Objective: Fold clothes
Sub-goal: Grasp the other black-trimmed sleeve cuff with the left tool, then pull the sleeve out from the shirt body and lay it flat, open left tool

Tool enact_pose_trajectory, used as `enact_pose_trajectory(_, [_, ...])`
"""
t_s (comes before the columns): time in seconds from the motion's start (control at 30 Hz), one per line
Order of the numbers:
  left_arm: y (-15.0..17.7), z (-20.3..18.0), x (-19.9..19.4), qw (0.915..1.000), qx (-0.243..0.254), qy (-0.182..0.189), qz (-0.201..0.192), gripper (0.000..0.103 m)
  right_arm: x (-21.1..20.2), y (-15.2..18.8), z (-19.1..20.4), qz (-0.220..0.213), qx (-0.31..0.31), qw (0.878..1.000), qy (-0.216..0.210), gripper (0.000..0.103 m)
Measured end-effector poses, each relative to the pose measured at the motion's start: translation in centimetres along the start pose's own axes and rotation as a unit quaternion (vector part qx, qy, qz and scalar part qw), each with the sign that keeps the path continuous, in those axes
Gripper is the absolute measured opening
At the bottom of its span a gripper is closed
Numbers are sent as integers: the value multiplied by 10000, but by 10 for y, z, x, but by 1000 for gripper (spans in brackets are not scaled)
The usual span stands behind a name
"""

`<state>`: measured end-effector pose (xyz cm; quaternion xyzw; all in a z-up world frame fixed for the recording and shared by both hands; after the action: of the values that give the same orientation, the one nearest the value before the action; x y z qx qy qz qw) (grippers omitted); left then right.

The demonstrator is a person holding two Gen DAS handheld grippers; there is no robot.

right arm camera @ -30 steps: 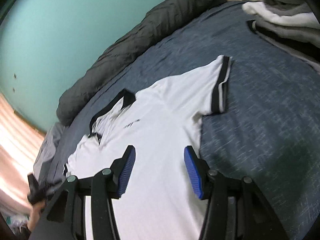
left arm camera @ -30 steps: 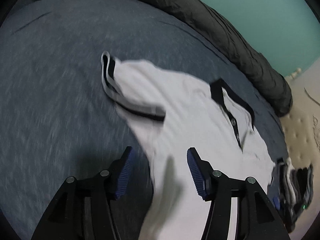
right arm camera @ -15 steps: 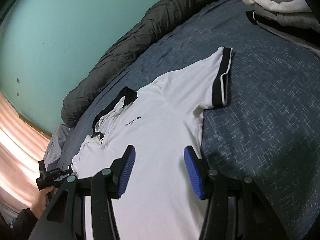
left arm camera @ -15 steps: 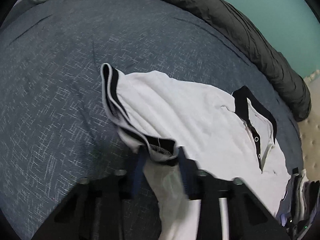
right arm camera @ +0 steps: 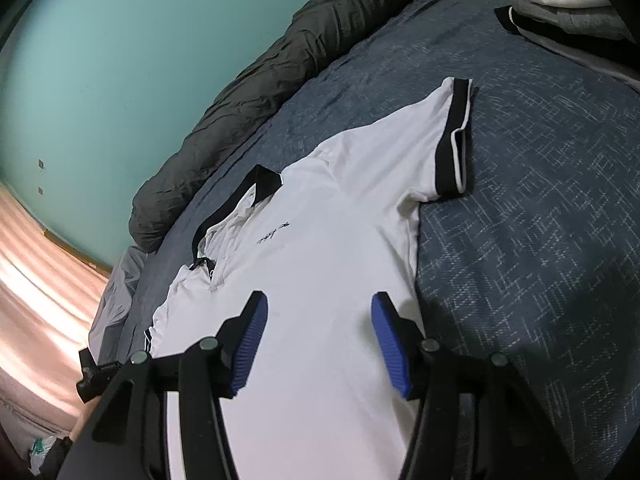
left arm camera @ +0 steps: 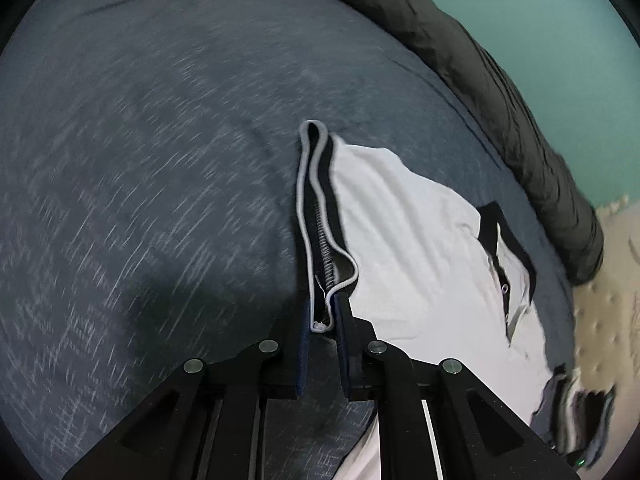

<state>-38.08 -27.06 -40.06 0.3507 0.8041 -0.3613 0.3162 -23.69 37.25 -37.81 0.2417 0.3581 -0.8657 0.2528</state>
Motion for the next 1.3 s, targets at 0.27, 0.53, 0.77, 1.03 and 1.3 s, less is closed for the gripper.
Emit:
enact_pose_trajectory(0.27, [7, 15, -11, 9996, -228, 100, -153, 22, -2, -2, -4, -4, 128, 9999, -64, 56])
enact_pose_trajectory(0.53, [-46, -8, -6, 9992, 250, -51, -307, 45, -3, -2, -4, -31, 124, 9999, -63, 58])
enact_pose_trajectory(0.77, [-85, -3, 35, 9987, 310, -314, -239, 46, 1, -2, -4, 1, 59, 10000, -9, 58])
enact_pose_trajectory(1.03, [-101, -6, 46, 9988, 425, -108, -218, 3, 5, 0, -5, 49, 25, 10000, 24, 58])
enact_pose_trajectory(1.3, [-100, 7, 37, 9987, 360, -233, -280, 3, 8, 5, -1, 110, -22, 9999, 0, 58])
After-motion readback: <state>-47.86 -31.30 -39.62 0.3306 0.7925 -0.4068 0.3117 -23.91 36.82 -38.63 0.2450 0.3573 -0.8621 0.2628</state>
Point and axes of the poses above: each gripper's, at about its wrist camera, not at the fingertips, and x roughly the way its jaws point, z to its left, y to its underside, the point moved 8 cm from there along x, roughly the way its jaws point, and after that the axes turned 3 degrees about y, right-handed, at the moved point
